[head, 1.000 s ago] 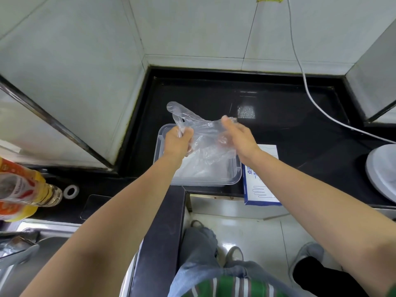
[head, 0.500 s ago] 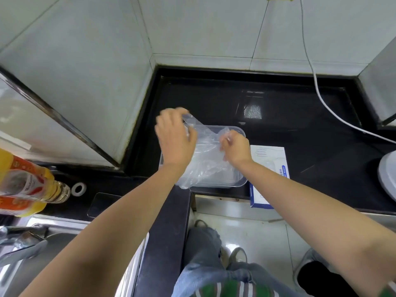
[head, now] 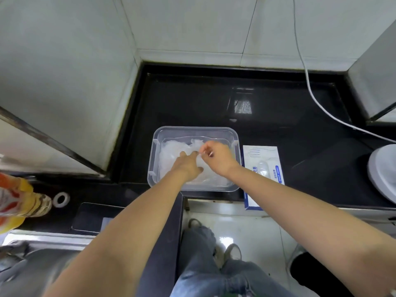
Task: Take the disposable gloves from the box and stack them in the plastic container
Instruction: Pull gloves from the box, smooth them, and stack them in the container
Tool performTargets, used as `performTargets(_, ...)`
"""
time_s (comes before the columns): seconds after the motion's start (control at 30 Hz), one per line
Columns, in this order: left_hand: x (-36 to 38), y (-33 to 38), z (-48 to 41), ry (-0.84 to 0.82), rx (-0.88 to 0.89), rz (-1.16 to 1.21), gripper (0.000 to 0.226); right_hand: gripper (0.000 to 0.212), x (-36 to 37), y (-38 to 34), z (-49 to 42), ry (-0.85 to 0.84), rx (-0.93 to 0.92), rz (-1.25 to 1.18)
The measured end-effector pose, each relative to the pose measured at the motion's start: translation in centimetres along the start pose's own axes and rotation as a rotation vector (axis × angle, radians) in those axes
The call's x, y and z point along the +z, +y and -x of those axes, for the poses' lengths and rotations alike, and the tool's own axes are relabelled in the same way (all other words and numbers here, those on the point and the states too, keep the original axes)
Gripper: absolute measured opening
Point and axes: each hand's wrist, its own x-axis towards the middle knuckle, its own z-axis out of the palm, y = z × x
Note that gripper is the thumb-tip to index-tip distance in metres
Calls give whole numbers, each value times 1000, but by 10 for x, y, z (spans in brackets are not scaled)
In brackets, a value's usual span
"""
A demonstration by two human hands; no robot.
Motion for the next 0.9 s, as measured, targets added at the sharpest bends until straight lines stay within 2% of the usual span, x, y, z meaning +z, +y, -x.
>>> performTargets(0.07, 2, -3, -4, 13, -11, 9, 59, 48, 6, 7, -4, -323, 244, 65)
performTargets(0.1, 1, -5, -5, 33, -13, 13, 57, 58, 9, 11, -6, -386, 309, 80)
performTargets(0.2, 0, -8, -10, 106, -14, 87, 56, 70, 16, 18, -10, -359, 370, 26)
performTargets(0.3, 2, -14, -12, -35, -40, 243, 71, 77, 21, 23, -15, -344, 448, -44)
performTargets(0.37, 4, -20, -11, -101, -76, 212, 79, 85, 22, 28, -19, -328, 556, -136)
performTargets(0.47, 5, -25, -9, -48, -111, 157, 76, 90, 22, 28, -21, -342, 605, -157)
performTargets(0.53, 2, -22, -5, -42, -118, 151, 72, 86, 21, 24, -21, -372, 563, -103)
performTargets(0.6, -8, -15, 2, 19, -106, 46, 60, 69, 15, 18, -23, -353, 449, -128)
performTargets(0.73, -31, 17, 20, 329, -23, -185, 28, 20, -29, 2, -23, -79, 164, -352)
performTargets(0.8, -36, 38, 28, 438, 72, -226, 22, 22, -59, 3, -17, 84, 74, -380)
performTargets(0.9, -36, 75, 37, 464, 223, -194, 20, 23, -90, 29, -4, 257, 92, -265)
